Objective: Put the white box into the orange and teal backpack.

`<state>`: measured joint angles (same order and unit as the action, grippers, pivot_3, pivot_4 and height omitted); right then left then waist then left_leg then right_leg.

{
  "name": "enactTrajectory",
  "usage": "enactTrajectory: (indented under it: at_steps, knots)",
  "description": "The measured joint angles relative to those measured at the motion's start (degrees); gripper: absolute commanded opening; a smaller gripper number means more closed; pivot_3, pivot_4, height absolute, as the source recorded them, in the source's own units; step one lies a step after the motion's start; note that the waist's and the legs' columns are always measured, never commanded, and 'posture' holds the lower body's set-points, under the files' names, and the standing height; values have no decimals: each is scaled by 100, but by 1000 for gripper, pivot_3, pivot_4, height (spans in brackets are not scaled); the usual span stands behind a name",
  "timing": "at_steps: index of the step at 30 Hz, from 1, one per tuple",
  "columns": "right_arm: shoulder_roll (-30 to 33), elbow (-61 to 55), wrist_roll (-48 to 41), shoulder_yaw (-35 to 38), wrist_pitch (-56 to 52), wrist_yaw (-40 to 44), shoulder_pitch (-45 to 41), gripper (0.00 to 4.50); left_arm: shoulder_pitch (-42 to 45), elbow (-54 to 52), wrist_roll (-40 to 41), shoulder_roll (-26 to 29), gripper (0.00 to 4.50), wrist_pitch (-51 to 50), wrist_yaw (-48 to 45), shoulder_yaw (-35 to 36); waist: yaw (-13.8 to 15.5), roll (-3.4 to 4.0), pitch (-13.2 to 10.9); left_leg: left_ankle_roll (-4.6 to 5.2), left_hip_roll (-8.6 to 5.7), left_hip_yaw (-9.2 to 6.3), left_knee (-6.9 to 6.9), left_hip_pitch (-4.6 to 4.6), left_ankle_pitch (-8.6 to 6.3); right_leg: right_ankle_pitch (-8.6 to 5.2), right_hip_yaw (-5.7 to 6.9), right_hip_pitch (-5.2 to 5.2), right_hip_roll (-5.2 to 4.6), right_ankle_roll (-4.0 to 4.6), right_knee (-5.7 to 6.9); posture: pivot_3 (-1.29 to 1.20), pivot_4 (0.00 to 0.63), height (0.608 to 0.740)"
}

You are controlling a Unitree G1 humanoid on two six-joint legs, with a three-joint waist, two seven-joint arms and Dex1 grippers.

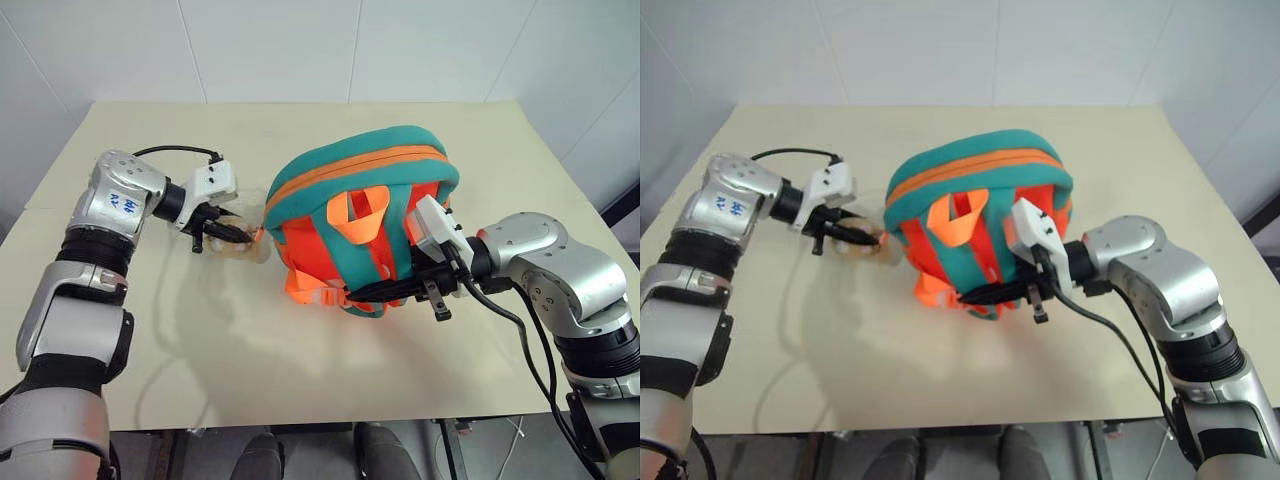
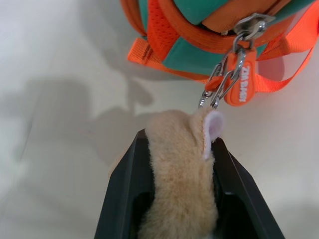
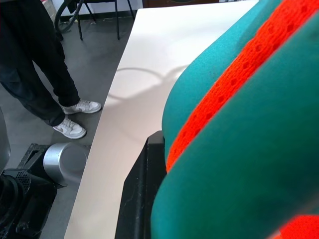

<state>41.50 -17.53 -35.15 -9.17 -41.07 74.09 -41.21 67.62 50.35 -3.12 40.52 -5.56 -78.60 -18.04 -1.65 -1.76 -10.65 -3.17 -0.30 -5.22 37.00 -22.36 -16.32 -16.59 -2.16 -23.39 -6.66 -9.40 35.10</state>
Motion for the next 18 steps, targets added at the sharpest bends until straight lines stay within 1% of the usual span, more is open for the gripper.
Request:
enactTrajectory:
  at_steps: [5, 8, 10, 13, 14, 15, 18]
  knots:
    - [-43, 0, 3, -15, -1, -4, -5, 537, 38, 451, -176, -383, 706, 280, 61, -48, 11, -1, 0, 2, 0, 0, 5, -1, -1, 0, 0, 1, -1, 0, 2, 0, 150, 740]
    - [-43, -2, 2, -19, -7, -26, -3, 537, 115, 640, -29, -554, 706, 84, 88, 255, 5, -1, 1, 5, 0, 0, 5, -1, -3, 0, 0, 0, -1, -1, 2, 0, 150, 740]
    - [-39, -4, 0, -15, -21, -65, 9, 537, 138, 644, 71, -557, 1425, 23, 81, 461, -3, -1, 1, 3, 0, 0, 0, -1, -1, 0, 0, -4, -1, -1, 2, 0, 150, 740]
    - [-33, -7, -5, 15, -46, -131, 11, 537, 142, 576, 240, -495, 2347, -143, 6, 736, -3, -1, 0, -3, 0, 1, -1, -4, 2, 0, 1, -8, -1, -1, 2, 0, 150, 740]
    - [-30, -8, -10, 29, -61, -155, 9, 1266, 140, 516, 296, -455, 2758, -224, -16, 814, -1, -1, 0, -3, 0, 2, 0, -4, 1, 0, 1, -8, -2, -1, 2, 0, 150, 740]
    - [-24, -8, -20, 53, -125, -200, 8, 1542, 136, 362, 366, -394, 3090, -373, -59, 893, 1, -2, 0, -3, 0, 2, 0, -7, 1, 0, 3, -9, -2, -1, 0, 0, 150, 740]
    - [-7, -3, -57, 75, -300, -321, -15, 2567, 47, -331, 603, -184, 4074, -759, -144, 1128, 4, -1, 0, -4, 0, 1, -1, -7, 0, 0, 3, -9, -3, -1, 0, 0, 150, 740]
